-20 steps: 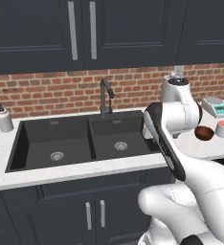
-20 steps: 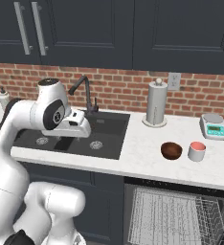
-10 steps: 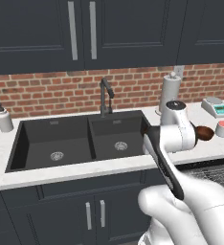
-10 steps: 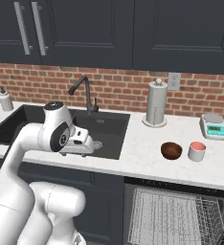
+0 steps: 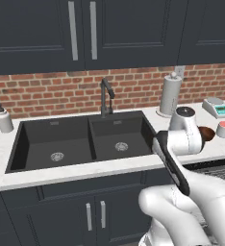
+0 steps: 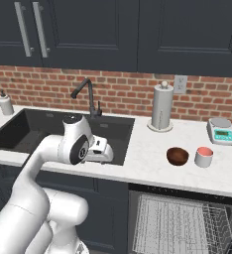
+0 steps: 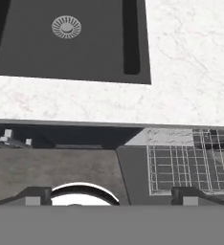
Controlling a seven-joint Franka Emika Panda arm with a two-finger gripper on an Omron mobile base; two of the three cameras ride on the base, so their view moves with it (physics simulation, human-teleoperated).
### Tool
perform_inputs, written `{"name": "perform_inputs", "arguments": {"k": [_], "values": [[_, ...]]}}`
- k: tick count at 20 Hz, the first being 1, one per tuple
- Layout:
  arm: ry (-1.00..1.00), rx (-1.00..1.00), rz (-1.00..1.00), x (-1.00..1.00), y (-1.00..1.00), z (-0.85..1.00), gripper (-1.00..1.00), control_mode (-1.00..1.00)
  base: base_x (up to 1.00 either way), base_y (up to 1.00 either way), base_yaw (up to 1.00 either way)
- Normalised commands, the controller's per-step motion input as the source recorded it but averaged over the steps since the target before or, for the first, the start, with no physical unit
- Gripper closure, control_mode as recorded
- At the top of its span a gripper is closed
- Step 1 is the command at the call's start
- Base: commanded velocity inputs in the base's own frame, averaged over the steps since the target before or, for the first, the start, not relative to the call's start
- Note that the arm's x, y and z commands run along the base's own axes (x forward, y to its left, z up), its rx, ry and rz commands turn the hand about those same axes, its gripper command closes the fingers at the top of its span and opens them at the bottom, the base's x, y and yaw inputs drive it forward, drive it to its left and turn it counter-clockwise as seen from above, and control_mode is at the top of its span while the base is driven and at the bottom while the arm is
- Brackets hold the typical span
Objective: Pick up the cup and bowl from the counter, place them in the dishwasher, and close the dishwasher door.
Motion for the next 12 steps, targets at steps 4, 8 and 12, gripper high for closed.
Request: {"name": "perform_inputs", "arguments": {"k": [4,8,12], "values": [[0.00,0.00,0.00,0.52,-0.55,-0.14,-1.00,-1.00,0.00,0.00,0.00],[0.00,0.01,0.00,0.51,-0.62,-0.06,-1.00,-1.00,0.00,0.00,0.00],[0.00,0.00,0.00,0.39,-0.61,-0.02,-1.00,-1.00,0.00,0.00,0.00]]}}
